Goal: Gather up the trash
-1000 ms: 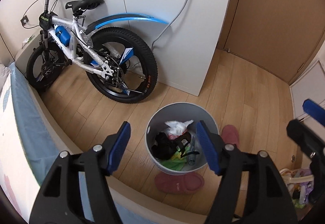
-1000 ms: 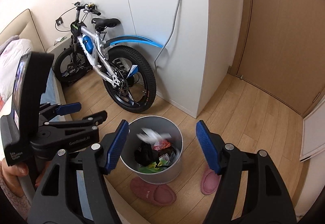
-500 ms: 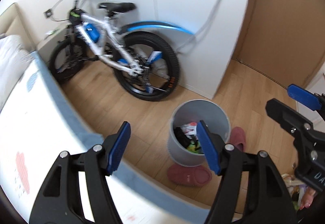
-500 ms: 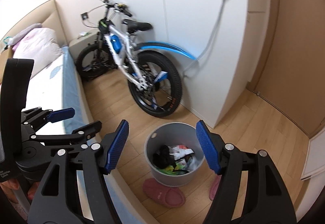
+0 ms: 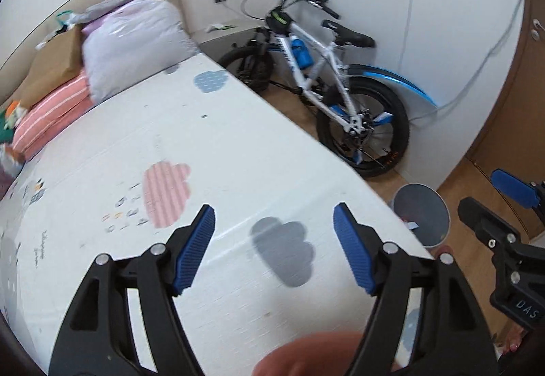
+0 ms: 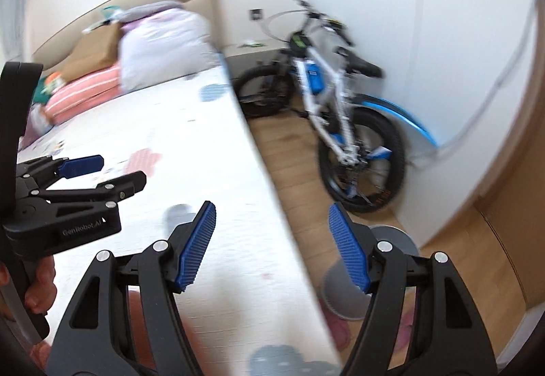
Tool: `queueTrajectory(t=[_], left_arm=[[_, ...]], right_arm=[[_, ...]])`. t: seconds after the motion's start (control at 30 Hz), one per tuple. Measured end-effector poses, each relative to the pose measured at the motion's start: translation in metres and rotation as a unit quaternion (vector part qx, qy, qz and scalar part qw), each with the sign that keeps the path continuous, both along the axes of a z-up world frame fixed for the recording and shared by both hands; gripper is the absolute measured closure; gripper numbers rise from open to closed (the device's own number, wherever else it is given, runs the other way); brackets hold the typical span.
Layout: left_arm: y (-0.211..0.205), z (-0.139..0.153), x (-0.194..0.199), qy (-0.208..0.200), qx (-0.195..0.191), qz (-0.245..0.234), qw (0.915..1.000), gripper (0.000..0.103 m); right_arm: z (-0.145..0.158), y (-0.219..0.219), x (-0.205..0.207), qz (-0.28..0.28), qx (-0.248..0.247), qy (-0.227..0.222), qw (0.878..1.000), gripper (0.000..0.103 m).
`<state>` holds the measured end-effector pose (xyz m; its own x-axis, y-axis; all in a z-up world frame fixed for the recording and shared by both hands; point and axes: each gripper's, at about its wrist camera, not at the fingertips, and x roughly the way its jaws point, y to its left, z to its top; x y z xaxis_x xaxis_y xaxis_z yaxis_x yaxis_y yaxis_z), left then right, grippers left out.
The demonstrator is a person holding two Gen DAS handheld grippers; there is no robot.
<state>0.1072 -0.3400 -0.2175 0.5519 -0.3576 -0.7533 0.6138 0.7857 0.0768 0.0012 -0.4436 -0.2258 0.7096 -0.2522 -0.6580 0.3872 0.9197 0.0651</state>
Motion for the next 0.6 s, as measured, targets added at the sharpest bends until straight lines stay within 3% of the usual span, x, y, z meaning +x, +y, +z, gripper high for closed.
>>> queueTrajectory(t=[0.1,0.3,0.6], left_arm=[[0.061,0.016,0.008,0.004,-0.006,0.061,0.9981,0.025],[0.182,0.037,0.011,0.02,-0.026,0.166,0.9857,0.024],[0.315,0.062,-0.022,-0.007,0.034,0.268,0.9629,0.02]], right_arm=[[0.011,0.053,0.022,0.062,0.005,-0.003,0.998,0.03],[0.033,0.165,0.06,0.186,0.004,-0.003,0.982,0.019],[0.065,0.276,0.076,0.29,0.003,0.016,0.957,0.011]])
